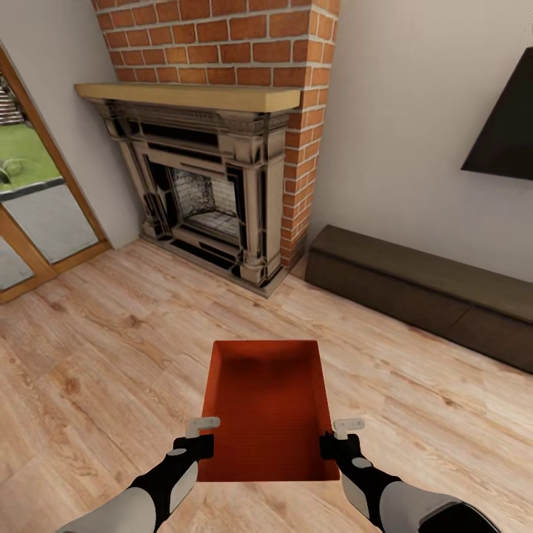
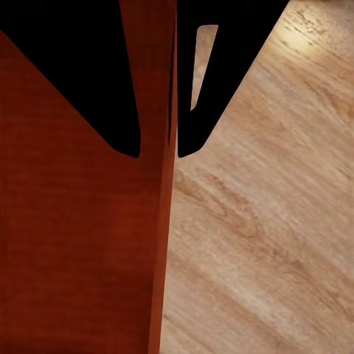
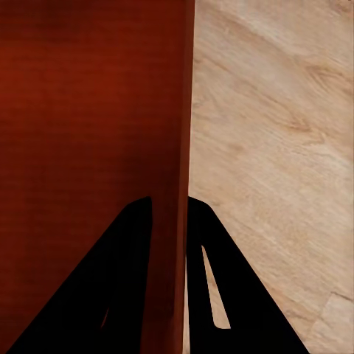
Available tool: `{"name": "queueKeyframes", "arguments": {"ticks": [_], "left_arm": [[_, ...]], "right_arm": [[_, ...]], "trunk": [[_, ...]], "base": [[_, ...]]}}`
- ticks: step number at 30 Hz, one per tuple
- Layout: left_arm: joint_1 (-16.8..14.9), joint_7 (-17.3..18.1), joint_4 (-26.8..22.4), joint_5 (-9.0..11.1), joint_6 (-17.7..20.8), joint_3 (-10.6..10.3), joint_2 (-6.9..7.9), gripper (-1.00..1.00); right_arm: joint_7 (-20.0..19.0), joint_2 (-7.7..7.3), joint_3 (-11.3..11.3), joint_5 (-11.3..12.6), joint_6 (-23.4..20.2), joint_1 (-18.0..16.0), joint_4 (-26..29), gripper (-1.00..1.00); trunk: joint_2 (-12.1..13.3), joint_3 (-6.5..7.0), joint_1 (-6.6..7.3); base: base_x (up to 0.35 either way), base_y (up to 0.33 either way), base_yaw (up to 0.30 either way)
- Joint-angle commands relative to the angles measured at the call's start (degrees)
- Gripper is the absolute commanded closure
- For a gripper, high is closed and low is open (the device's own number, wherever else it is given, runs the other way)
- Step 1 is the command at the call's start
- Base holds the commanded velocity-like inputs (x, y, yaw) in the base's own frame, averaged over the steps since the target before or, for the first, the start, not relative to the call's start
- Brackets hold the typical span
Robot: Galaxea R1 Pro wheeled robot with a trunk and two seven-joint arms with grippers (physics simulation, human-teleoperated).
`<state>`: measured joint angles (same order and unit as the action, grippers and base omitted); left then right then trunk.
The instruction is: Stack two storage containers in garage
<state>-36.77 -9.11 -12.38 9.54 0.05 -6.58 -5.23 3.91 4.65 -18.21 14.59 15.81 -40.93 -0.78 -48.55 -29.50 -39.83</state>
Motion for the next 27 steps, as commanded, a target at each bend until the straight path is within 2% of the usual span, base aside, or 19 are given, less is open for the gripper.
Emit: {"name": "queueKeyframes", "arguments": {"ticks": [1, 27], "left_arm": [[-0.1, -0.7, -0.2, -0.2, 0.0, 0.6, 0.05, 1.00], [-0.1, -0.7, -0.3, -0.2, 0.0, 0.7, 0.21, 1.00]], "right_arm": [[1.0, -0.01, 0.0, 1.8, 0.4, 0.0, -0.3, 1.00], [1.0, 0.01, 0.0, 1.8, 0.4, 0.0, -0.3, 1.00]], "trunk": [[0.0, 0.04, -0.01], [0.0, 2.45, -0.01]], "base": [[0.000, 0.000, 0.000], [0.000, 0.000, 0.000]]}}
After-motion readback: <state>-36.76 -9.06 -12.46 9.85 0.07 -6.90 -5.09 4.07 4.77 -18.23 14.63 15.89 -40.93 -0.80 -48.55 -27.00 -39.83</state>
